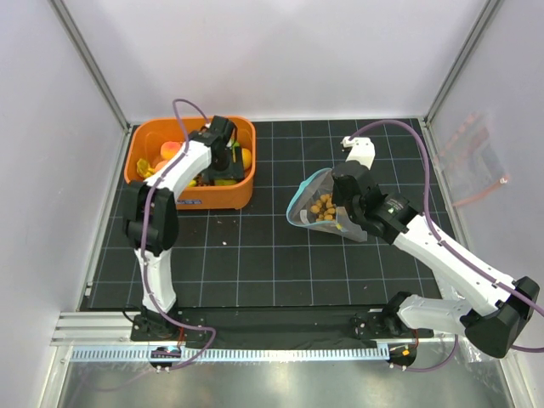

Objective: Place the food in the zip-top bag and seal the zipper
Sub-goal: Pick up the fake fruit from the bin, then place the fake fruit in the zipper food storage bag.

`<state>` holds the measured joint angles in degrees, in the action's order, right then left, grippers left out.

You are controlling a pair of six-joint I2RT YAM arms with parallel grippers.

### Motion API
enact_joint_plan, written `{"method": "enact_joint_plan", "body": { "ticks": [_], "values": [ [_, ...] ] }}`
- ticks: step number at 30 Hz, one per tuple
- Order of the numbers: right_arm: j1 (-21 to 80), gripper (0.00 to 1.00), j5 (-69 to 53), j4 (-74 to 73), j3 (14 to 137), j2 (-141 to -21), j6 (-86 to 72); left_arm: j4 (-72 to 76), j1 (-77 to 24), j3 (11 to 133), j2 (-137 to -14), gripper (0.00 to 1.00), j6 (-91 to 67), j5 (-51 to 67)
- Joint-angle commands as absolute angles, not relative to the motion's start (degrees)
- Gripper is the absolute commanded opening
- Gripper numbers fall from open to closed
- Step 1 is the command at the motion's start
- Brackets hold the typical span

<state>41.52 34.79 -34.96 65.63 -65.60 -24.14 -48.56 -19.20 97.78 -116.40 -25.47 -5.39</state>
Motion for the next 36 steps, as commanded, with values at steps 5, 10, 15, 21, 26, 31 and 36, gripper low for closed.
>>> {"method": "enact_joint_plan", "body": {
  "ticks": [5,10,15,21,26,31,36],
  "values": [
    [41.7,0.01,35.2,-32.7,65.7,-64.0,-23.9,-43.4,-18.8,94.4,-98.6,0.22,-26.0,-3.2],
    [41.7,0.01,35.0,-32.5,65.7,-64.2,-23.9,-41.6,-18.2,91.7,-91.6,0.20,-26.1,-2.4],
    [41.7,0.01,35.0,-32.4,65.7,-64.2,-24.0,-40.3,-18.0,90.0,-88.0,0.20,-27.3,2.8],
    [41.6,0.01,32.3,-32.3,66.0,-64.8,-24.2,-37.8,-19.0,87.5,-83.7,0.19,-31.8,11.9],
    [41.7,0.01,30.8,-32.2,66.1,-64.3,-24.4,-34.5,-25.6,87.3,-80.3,0.16,-35.8,13.1],
    [41.6,0.01,30.9,-32.3,66.0,-63.8,-25.7,-29.8,-37.2,84.6,-78.5,0.16,-38.3,8.0],
    [41.6,0.01,31.6,-31.7,65.4,-62.4,-26.8,-22.7,-44.5,80.3,-78.3,0.16,-39.5,3.1]
  ]
}}
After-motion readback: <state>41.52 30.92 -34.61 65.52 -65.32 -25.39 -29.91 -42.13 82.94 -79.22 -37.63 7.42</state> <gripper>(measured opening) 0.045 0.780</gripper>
